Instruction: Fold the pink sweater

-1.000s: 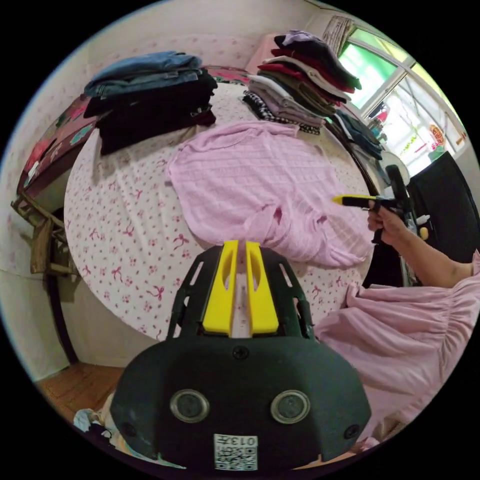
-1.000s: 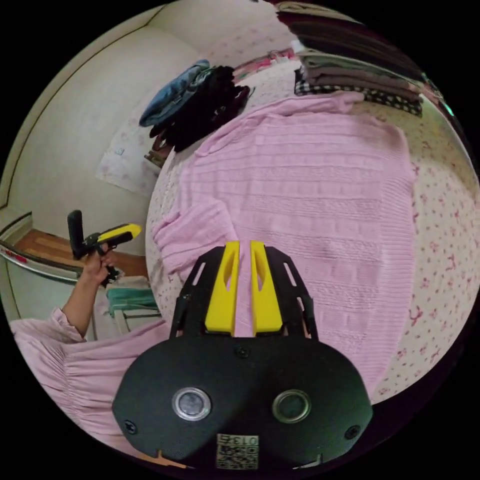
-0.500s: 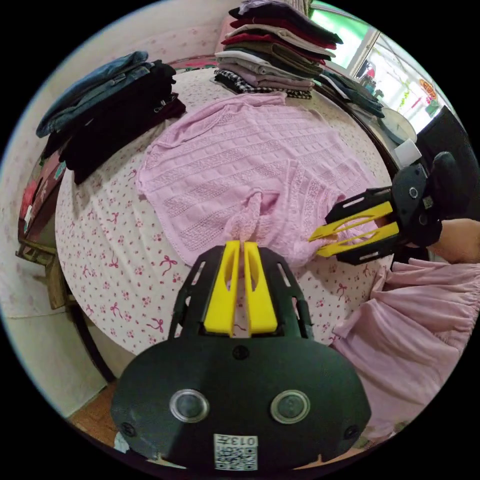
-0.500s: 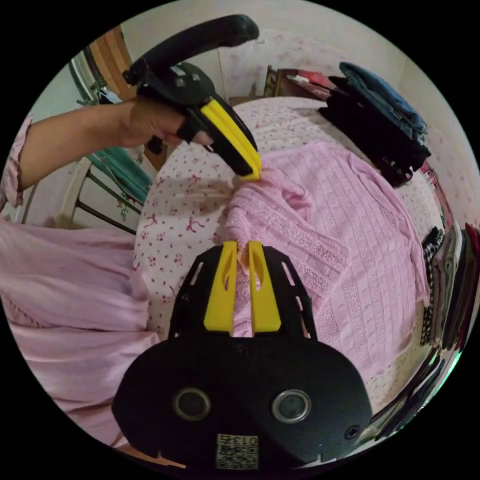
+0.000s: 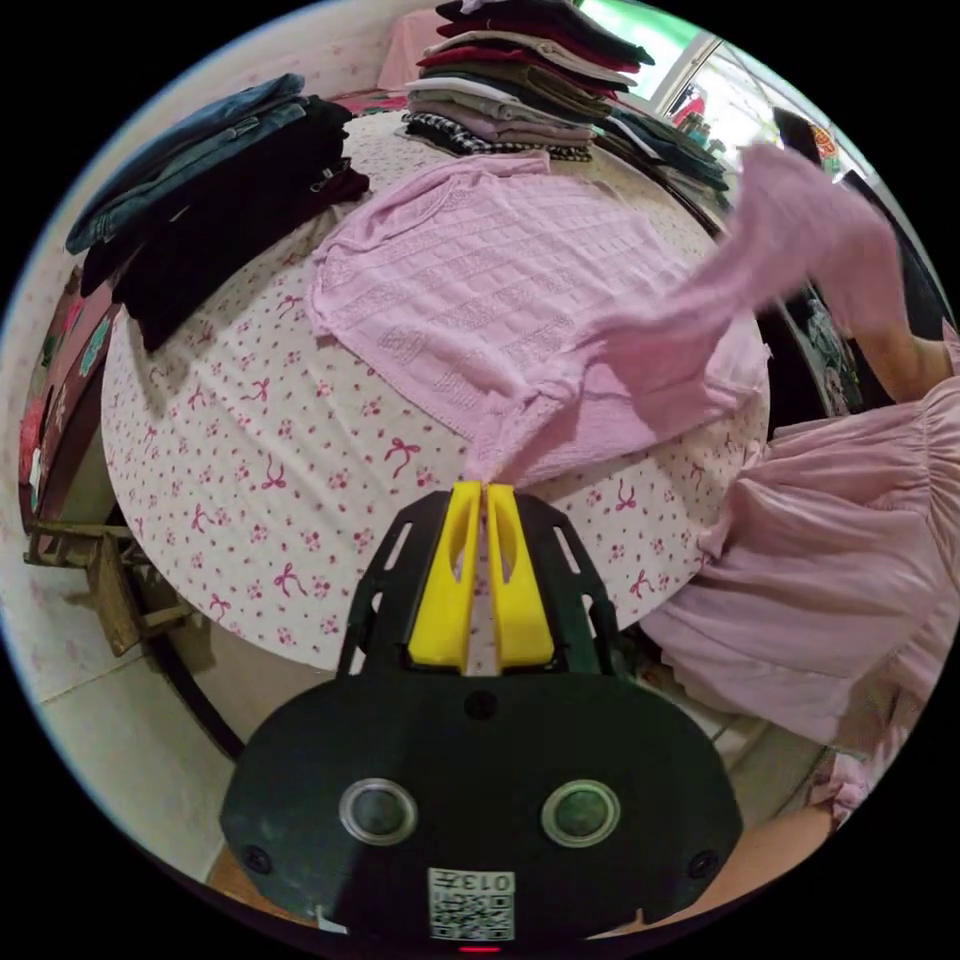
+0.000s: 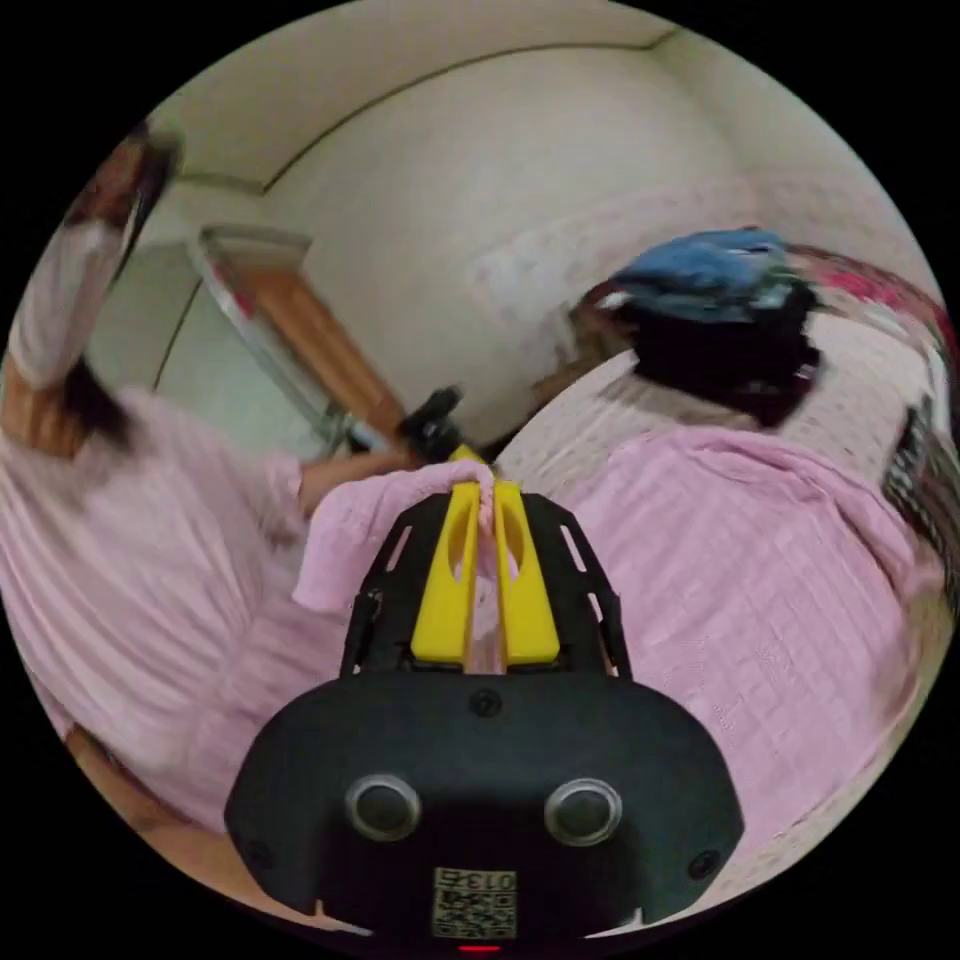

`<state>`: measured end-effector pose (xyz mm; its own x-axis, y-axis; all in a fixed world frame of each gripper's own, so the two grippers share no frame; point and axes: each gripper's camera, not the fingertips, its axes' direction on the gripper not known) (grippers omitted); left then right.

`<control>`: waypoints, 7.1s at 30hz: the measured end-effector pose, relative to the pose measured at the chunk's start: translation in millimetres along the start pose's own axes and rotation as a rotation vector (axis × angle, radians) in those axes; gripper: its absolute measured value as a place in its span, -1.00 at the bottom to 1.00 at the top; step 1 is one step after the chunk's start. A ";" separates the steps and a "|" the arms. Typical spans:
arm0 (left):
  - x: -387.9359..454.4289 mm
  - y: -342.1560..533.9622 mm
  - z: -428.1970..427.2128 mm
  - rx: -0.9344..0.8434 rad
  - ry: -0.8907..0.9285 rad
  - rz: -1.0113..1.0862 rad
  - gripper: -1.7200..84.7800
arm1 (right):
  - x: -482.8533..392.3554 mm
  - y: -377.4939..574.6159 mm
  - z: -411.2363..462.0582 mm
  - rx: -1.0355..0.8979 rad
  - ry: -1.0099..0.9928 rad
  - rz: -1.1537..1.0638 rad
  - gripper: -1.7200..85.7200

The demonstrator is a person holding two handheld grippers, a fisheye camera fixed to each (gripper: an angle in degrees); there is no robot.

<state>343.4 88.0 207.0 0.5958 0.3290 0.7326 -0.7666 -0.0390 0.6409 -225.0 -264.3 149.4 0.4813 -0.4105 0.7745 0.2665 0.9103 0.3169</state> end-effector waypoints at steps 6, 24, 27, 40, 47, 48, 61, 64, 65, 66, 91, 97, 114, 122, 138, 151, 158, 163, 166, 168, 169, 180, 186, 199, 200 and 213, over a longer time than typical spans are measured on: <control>9.8 21.8 32.0 -0.127 0.024 0.005 -0.95 | 142.5 73.6 -72.7 0.280 0.230 0.757 -0.90; 29.0 25.4 5.9 -0.007 -0.031 -0.078 -0.72 | -13.4 218.2 -114.9 -0.279 0.748 0.553 -0.68; 25.2 20.1 8.8 -0.006 -0.071 -0.122 -0.80 | -20.9 215.2 -92.2 -0.374 0.761 0.464 -0.68; 34.7 84.7 -15.5 0.006 -0.024 -0.162 -0.88 | -7.5 202.4 -79.3 -0.426 0.841 0.483 -0.91; 23.4 121.6 -56.2 0.087 -0.024 -0.245 -0.79 | -15.5 201.9 -93.1 -0.408 0.818 0.473 -0.91; 19.4 121.6 -66.6 0.126 -0.021 -0.259 -0.77 | -17.2 202.5 -96.4 -0.405 0.816 0.466 -0.91; 26.8 -11.4 10.9 -0.057 -0.066 -0.059 -0.83 | 0.8 202.5 -110.9 -0.445 0.779 0.496 -0.92; 22.9 -3.6 -3.4 -0.030 -0.045 -0.036 -0.92 | -2.0 202.3 -122.4 -0.437 0.763 0.501 -0.92; 21.3 2.7 -16.5 0.007 -0.027 -0.029 -0.92 | -3.5 201.4 -126.1 -0.429 0.763 0.498 -0.92; 20.1 11.1 -33.8 0.071 -0.020 -0.019 -0.93 | -6.9 198.7 -135.3 -0.403 0.770 0.493 -0.92; -60.0 143.9 -37.0 0.202 0.068 -0.436 -0.72 | 59.1 234.8 -215.5 -0.101 0.858 0.751 -0.80; -39.1 131.8 -11.8 0.150 0.080 -0.410 -0.75 | 73.0 259.7 -187.7 -0.083 0.734 0.840 -0.82; 26.7 96.7 15.6 -0.006 0.114 -0.172 -0.88 | 72.6 263.8 -160.0 -0.255 0.699 0.711 -0.89; 111.9 93.8 -36.9 0.054 -0.195 -0.142 -0.79 | 9.1 241.3 -138.6 -0.253 0.835 0.469 -0.77; 253.7 -39.5 67.8 -0.295 -0.462 0.428 -0.91 | 34.7 217.5 -5.6 -0.584 0.947 0.261 -0.80; 290.2 -26.3 -0.5 -0.266 -0.369 0.468 -0.95 | -3.5 209.9 -33.5 -0.484 0.936 0.250 -0.89; 311.9 4.4 67.7 -0.314 -0.398 0.452 -0.94 | 25.4 264.9 17.0 -0.598 0.941 0.298 -0.86; 293.1 22.8 47.7 -0.283 -0.384 0.340 -0.95 | 35.9 267.9 -4.1 -0.631 0.970 0.374 -0.80; 263.0 35.6 16.6 -0.230 -0.328 0.190 -0.95 | 36.7 260.9 -39.2 -0.519 1.004 0.421 -0.79; 246.4 31.9 -3.7 -0.118 -0.321 0.109 -0.95 | 43.3 246.6 -50.3 -0.442 1.027 0.420 -0.78; 243.0 27.8 -5.5 -0.095 -0.316 0.091 -0.95 | 52.5 232.4 -51.8 -0.385 1.026 0.418 -0.77; 176.3 -37.5 30.0 -0.144 -0.188 0.051 -0.97 | 191.3 40.9 51.9 -0.208 0.659 0.341 -0.73; 166.8 -61.3 34.3 -0.102 -0.260 0.064 -0.97 | 275.9 0.9 94.2 -0.317 0.590 0.477 -0.76; 110.9 -44.8 44.1 -0.077 -0.141 -0.009 -0.97 | 319.5 56.7 -34.1 -0.140 0.524 0.442 -0.90; 107.0 -43.0 43.4 -0.070 -0.128 -0.018 -0.96 | 333.4 75.1 -34.7 -0.209 0.552 0.519 -0.89; 83.2 -33.1 -16.2 0.079 -0.155 -0.130 -0.84 | 286.2 41.9 -12.3 -0.424 0.613 0.175 -0.74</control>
<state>414.4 132.0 243.1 0.7231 0.1877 0.6648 -0.6630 -0.0817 0.7442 -65.8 -344.3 377.6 0.8902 -0.3312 0.3127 0.3819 0.9169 -0.1160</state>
